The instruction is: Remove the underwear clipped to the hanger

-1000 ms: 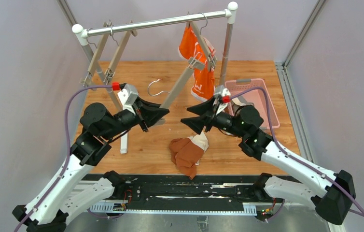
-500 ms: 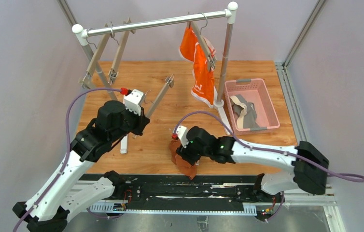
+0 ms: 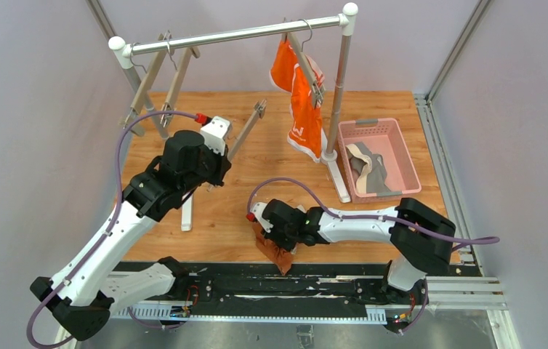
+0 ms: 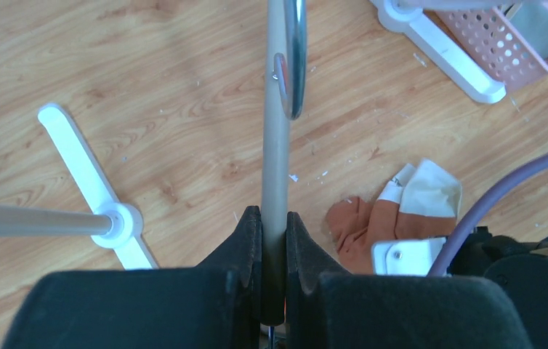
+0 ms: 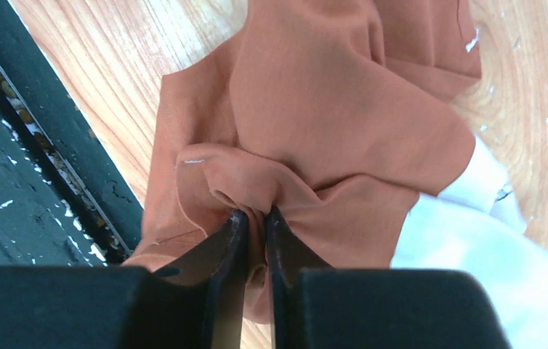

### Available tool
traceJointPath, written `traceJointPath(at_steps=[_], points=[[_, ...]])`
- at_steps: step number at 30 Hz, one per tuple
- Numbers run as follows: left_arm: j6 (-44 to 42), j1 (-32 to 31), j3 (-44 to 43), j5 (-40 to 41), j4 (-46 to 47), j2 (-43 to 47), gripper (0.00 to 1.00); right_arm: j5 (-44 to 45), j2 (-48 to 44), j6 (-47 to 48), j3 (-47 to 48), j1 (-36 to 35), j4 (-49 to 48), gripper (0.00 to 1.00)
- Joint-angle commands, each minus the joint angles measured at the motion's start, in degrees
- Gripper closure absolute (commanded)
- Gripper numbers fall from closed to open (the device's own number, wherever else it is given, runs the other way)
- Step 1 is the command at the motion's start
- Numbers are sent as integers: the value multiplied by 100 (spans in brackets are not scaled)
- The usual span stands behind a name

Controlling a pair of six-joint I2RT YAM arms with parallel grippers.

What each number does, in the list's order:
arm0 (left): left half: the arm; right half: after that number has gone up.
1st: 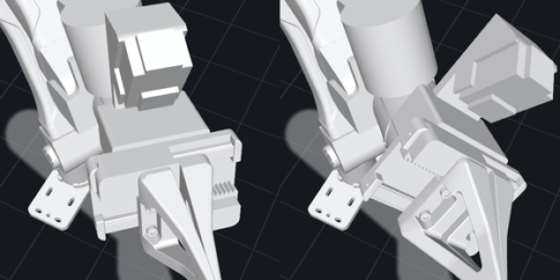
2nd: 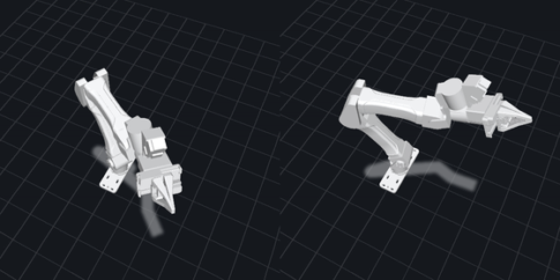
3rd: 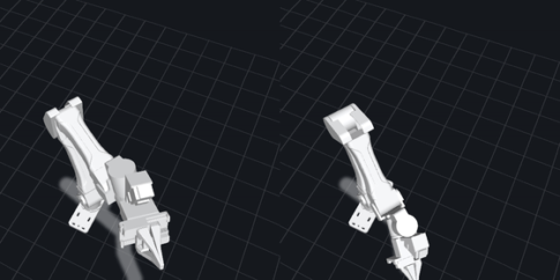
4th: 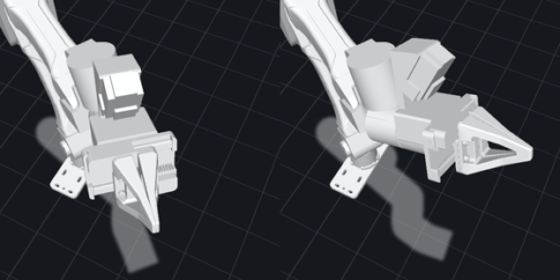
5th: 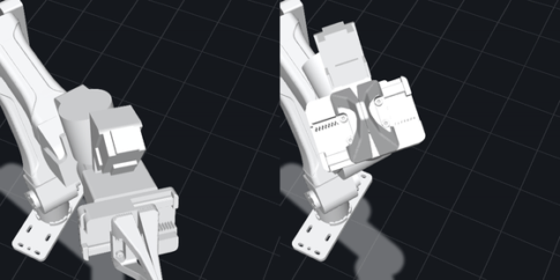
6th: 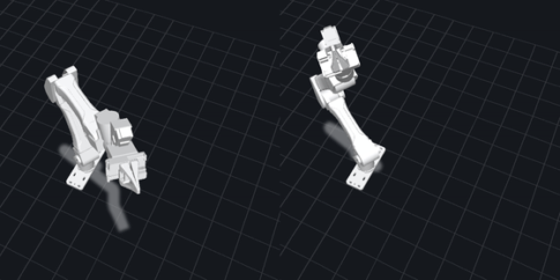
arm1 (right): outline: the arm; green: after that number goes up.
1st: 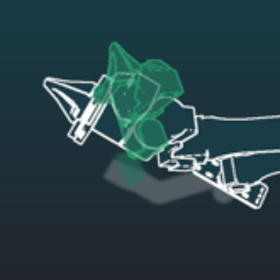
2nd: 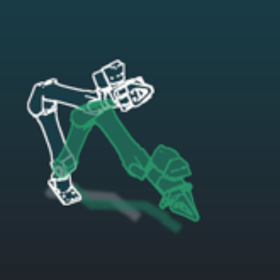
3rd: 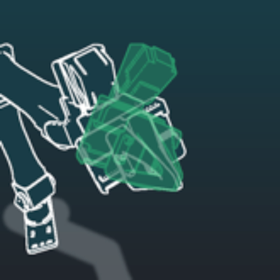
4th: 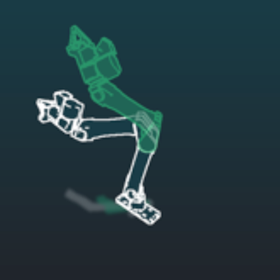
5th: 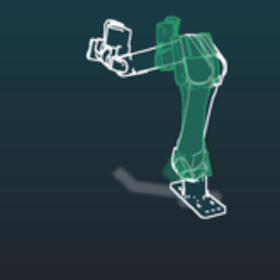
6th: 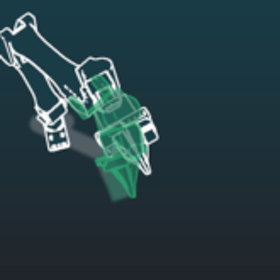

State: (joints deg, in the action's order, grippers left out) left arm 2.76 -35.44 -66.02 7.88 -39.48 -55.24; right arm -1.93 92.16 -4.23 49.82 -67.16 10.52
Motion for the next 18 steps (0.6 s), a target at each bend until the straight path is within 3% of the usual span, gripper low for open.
traceJointPath(at_steps=[1,5,10,14,18], points=[[-159,-15,-468,111,359,-123,100,-91,275,-192,84,-87,272,98],[-259,-15,-823,60,352,-329,100,184,-114,-289,41,-87,417,99],[-405,-16,-1481,186,256,-610,100,1358,-1578,-417,59,45,914,99],[-549,-15,-1912,355,121,-815,100,2595,-2688,-434,280,454,1448,99],[-629,-15,-2210,506,74,-989,100,3576,-3659,-229,332,1168,1319,99]])
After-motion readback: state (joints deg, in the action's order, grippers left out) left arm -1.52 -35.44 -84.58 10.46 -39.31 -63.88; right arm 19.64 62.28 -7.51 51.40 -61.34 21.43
